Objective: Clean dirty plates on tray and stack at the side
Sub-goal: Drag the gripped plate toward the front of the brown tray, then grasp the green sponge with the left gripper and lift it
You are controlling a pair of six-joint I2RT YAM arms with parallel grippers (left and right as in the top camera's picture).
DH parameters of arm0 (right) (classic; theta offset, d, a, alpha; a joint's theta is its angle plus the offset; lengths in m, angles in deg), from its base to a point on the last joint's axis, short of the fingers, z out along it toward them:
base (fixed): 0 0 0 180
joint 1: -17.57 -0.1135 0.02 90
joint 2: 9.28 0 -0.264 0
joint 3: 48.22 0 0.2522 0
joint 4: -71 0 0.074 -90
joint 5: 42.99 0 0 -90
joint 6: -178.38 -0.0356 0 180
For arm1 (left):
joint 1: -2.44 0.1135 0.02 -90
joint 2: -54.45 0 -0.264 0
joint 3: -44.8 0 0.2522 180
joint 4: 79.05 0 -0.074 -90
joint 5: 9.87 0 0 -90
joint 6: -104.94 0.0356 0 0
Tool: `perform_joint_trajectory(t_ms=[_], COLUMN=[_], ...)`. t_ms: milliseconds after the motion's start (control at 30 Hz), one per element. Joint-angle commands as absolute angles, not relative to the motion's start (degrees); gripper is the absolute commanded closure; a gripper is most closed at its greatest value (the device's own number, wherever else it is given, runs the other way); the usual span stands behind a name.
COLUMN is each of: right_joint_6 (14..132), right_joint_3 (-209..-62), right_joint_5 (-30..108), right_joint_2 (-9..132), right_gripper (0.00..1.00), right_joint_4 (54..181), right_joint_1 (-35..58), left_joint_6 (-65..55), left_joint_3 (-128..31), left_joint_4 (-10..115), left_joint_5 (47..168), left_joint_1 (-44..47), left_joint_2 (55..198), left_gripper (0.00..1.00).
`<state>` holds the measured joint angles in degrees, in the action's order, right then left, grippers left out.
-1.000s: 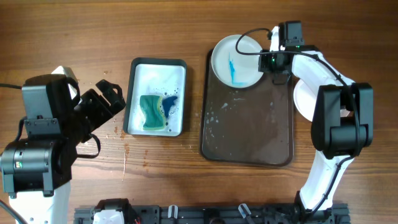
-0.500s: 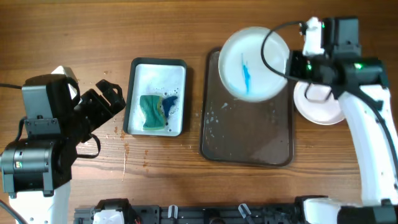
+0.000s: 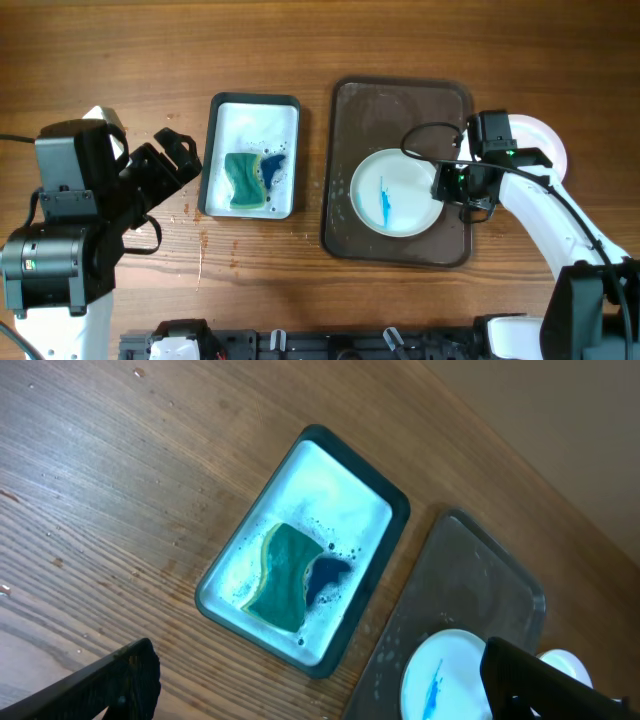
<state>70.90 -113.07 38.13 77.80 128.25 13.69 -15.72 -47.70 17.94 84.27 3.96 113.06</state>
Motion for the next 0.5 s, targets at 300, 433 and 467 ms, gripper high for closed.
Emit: perform_joint_trajectory(t_ms=[300,433,467], right_joint_6=[80.7,80.7,80.7], right_joint_3=[-132.2,-132.0,-132.0], right_joint_5=[27.7,27.7,27.7], right_joint_2=[67.9,68.1,68.1], right_gripper=[0.45,0.50,0.50], right_joint_4=[139.5,140.1,140.3], right_joint_1=[13.9,13.9,13.9], left_joint_6=[-15.3,-19.0,-19.0], left_joint_3=[-44.8,-39.9,-38.5], left_joint_4=[16.3,17.2,18.7], left_joint_5=[86.4,81.5,81.6], left_joint_1=[-2.9,-7.1,-7.8], left_joint_2=[123.2,133.9,137.6], left_gripper=[0.31,0.35,0.38])
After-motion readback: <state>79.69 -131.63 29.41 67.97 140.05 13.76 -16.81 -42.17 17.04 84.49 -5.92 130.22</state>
